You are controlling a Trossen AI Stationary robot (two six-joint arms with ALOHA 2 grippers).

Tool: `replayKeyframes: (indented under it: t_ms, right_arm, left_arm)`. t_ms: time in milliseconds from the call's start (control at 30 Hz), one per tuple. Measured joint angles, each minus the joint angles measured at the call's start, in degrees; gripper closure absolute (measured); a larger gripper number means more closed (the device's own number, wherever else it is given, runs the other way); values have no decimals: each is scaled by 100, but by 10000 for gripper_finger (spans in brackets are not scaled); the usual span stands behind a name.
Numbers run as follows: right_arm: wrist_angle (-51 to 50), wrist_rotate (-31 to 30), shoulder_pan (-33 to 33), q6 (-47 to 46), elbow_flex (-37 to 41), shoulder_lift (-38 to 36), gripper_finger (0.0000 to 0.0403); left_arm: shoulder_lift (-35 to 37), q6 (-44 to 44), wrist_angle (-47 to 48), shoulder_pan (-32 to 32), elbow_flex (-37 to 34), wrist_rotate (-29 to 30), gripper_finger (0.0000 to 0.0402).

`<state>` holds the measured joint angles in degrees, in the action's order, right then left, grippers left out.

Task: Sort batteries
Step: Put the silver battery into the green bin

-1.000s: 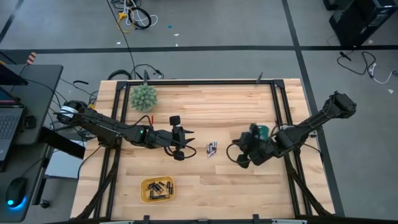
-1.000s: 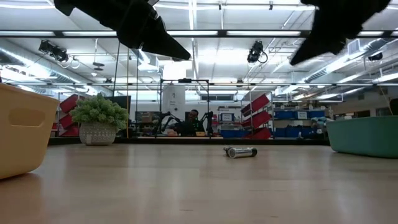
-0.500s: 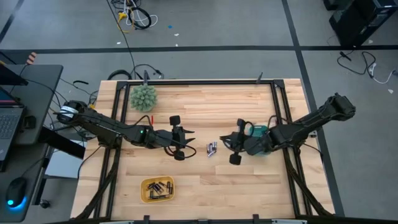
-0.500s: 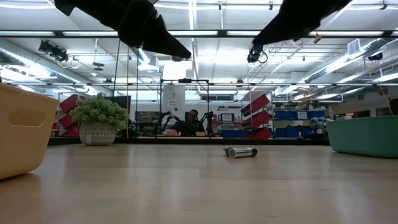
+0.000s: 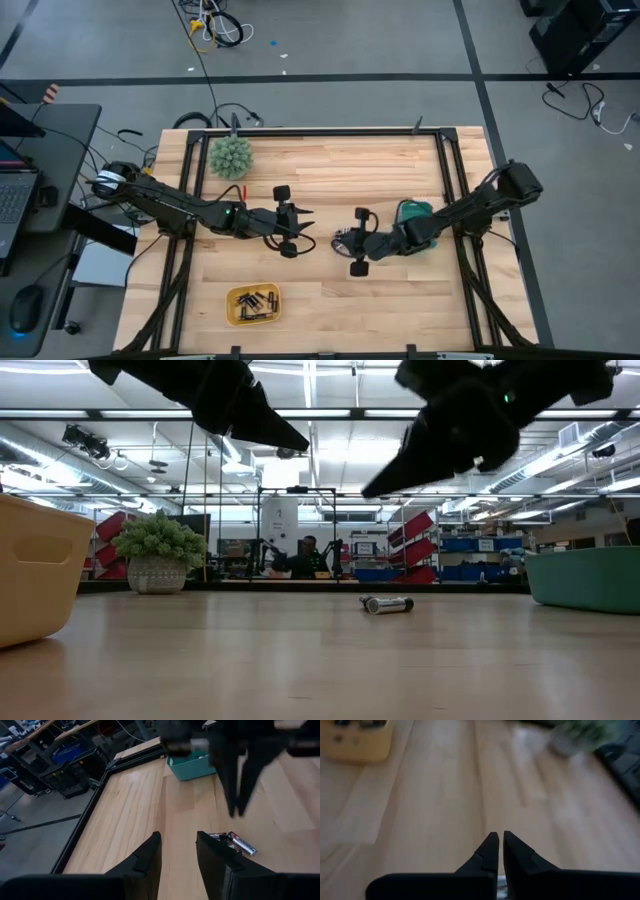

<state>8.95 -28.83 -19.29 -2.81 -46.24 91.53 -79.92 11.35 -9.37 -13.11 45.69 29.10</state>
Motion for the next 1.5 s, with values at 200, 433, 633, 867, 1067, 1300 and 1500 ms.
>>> replayKeyframes:
  t_ms: [200,433,633,867,1067,1300,1500]
  right_arm:
    - [-5,386,0,-150,0,564,385]
    - [-162,884,110,-164,2,786,368]
    - [-476,989,175,132,2,780,339]
    - [-699,1011,295,258,2,780,312]
    - [-751,1091,389,292,2,780,307]
    - [-739,1215,402,409,2,802,307]
    - [-749,1228,402,441,7,1050,307]
  left_arm:
    - [0,-1,2,-1,0,0,282]
    - [0,-2,5,1,0,0,282]
    - [0,-4,35,0,0,-1,282]
    - [0,-4,29,1,0,0,282]
    - [0,-7,29,0,0,-1,282]
    - [0,-7,94,-1,0,-2,282]
    - [0,-28,133,-1,0,-2,282]
